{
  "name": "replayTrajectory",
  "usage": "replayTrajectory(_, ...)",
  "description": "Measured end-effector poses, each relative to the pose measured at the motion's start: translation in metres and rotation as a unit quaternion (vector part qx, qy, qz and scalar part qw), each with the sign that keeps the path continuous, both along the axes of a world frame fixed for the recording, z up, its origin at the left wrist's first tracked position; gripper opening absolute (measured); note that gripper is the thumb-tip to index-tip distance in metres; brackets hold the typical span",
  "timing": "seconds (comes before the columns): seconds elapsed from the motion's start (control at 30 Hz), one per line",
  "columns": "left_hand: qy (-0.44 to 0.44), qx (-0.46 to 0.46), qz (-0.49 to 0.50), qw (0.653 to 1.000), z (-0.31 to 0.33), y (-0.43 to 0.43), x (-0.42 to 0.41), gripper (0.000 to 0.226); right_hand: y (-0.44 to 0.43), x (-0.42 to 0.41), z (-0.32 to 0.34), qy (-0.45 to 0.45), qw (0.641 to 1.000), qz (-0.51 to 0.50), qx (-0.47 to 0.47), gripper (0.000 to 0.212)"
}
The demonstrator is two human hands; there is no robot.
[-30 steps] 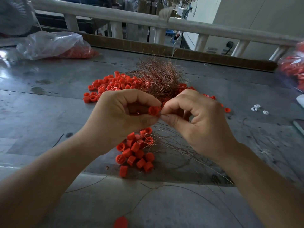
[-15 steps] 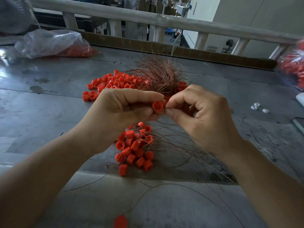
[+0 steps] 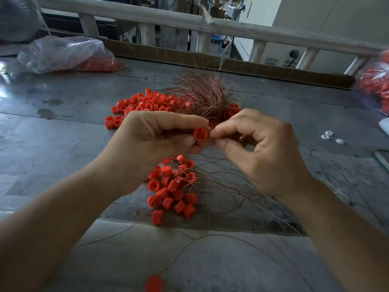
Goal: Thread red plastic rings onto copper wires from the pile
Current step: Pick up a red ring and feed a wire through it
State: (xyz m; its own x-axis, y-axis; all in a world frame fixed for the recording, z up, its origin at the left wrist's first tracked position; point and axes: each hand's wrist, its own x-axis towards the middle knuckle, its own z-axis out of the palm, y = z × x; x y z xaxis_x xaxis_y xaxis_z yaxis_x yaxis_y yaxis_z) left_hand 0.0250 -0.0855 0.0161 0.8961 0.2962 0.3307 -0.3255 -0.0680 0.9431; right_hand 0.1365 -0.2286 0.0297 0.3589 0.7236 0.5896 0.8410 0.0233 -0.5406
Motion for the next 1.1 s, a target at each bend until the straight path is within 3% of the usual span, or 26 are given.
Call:
replayTrajectory(0.23, 0.005, -0.100, -0.039, 0.994, 0.001, 0.002, 0.000, 0.035, -0.001, 0.001, 0.005, 0.202, 0.978, 0.058, -0.003, 0.025)
replayTrajectory(0.53, 0.019, -0.155, -0.104, 0.982, -0.001, -0.003, 0.002, 0.025, 0.004, -0.002, -0.001, 0.306, 0.947, 0.084, -0.044, 0.038)
replayTrajectory(0.83, 0.040, -0.164, -0.108, 0.980, -0.004, -0.003, 0.002, 0.023, 0.002, 0.006, 0.000, 0.274, 0.955, 0.072, -0.089, 0.030)
replayTrajectory(0.97, 0.036, -0.171, -0.086, 0.981, -0.003, -0.002, 0.003, 0.023, -0.003, 0.044, -0.003, 0.107, 0.979, -0.126, -0.122, 0.016)
replayTrajectory(1.1, 0.038, -0.175, -0.081, 0.980, -0.002, -0.002, 0.002, 0.023, -0.013, 0.086, -0.013, 0.038, 0.939, -0.299, -0.168, 0.003)
